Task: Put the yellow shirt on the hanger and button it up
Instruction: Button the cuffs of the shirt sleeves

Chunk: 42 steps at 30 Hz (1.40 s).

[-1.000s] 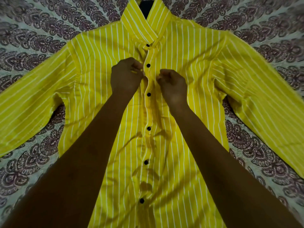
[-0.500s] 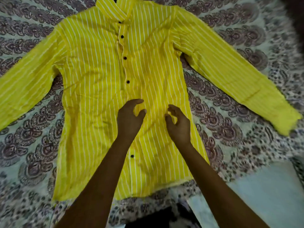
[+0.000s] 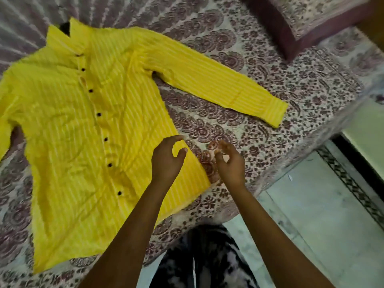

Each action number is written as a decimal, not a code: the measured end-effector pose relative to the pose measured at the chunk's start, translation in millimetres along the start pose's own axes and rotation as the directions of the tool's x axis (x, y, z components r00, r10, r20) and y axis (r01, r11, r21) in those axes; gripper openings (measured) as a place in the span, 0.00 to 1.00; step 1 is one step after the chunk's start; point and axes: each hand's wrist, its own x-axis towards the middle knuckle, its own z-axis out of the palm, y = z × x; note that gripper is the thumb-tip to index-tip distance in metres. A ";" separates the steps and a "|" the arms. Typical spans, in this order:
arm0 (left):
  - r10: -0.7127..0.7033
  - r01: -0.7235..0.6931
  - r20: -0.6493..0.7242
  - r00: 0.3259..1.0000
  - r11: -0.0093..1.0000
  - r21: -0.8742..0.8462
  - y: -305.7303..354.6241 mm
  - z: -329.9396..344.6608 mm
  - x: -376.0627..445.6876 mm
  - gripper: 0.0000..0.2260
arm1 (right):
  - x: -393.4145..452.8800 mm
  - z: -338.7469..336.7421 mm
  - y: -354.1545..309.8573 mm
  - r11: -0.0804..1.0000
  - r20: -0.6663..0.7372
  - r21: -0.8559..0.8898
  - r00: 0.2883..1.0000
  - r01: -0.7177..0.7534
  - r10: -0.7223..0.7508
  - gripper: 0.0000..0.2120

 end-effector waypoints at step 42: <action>0.437 -0.467 0.251 0.864 0.881 0.077 177.4 176.0 227.6 0.08 | 230.1 -139.7 55.7 0.796 -0.053 0.514 0.914 -0.321 0.403 0.10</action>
